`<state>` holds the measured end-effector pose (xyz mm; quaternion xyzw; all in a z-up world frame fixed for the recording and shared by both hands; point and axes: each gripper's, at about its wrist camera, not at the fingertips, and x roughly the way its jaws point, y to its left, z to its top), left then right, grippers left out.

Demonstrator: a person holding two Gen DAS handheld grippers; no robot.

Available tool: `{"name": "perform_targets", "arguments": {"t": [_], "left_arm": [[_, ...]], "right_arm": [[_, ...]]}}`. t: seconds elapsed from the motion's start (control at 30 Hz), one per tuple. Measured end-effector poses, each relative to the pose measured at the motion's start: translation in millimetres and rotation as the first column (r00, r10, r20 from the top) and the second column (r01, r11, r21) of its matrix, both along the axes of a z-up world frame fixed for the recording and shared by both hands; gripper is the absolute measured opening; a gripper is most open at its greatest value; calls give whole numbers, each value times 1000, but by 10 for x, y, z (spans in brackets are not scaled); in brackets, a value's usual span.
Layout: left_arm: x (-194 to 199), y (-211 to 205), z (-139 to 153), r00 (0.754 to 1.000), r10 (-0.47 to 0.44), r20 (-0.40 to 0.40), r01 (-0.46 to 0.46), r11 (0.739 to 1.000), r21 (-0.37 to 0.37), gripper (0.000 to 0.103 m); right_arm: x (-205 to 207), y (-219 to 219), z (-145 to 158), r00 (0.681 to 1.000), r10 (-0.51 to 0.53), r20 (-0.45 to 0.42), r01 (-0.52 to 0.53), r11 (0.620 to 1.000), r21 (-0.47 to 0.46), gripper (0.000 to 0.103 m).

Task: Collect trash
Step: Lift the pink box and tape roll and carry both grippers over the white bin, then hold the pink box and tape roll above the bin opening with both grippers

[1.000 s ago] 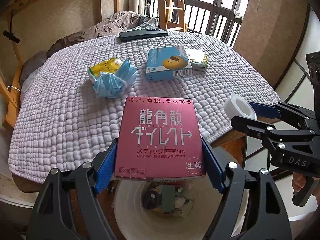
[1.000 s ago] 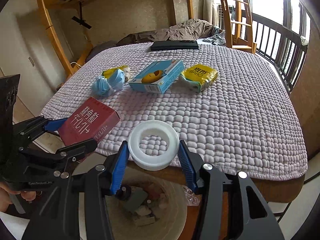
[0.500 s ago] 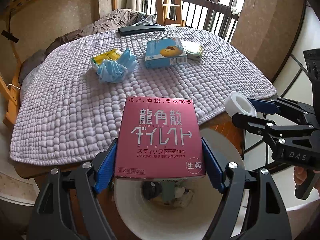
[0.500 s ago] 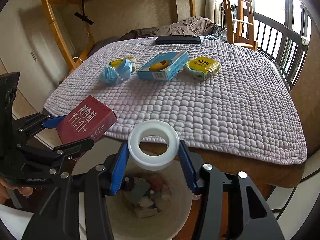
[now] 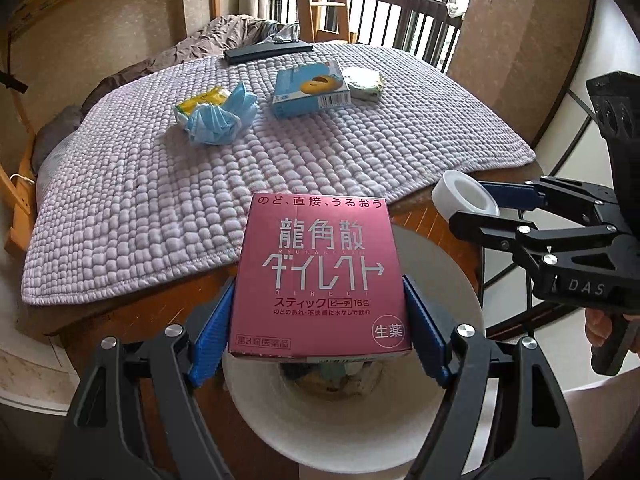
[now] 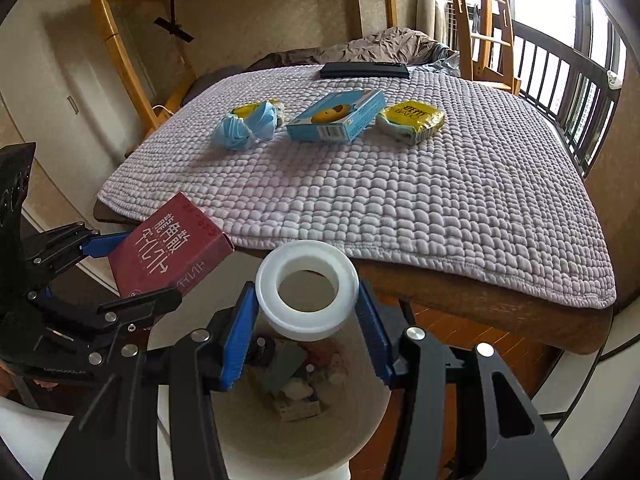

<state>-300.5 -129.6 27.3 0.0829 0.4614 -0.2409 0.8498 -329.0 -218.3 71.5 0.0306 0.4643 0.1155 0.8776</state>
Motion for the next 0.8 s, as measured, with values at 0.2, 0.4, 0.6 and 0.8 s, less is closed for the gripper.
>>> {"name": "perform_targets", "arguments": {"t": [0.2,0.4,0.6,0.8], "left_arm": [[-66,-15,-49,1000,-12,-17,12,1000,7,79],[-101,-19,-146,999,-8,-40,8,1000,17,79],[-121,-21,-214,999,0,-54,2,1000,29,79],[-131,-30,-263,998,3,-61,-1,999,37,79]], "right_arm": [[-81,0,-35,1000,0,-16,0,1000,-2,49],[-135,14,-120,999,2,-43,-2,1000,-4,49],[-174,17,-211,998,0,-67,0,1000,-5,49],[-212,27,-275,997,0,-78,0,1000,-7,49]]}}
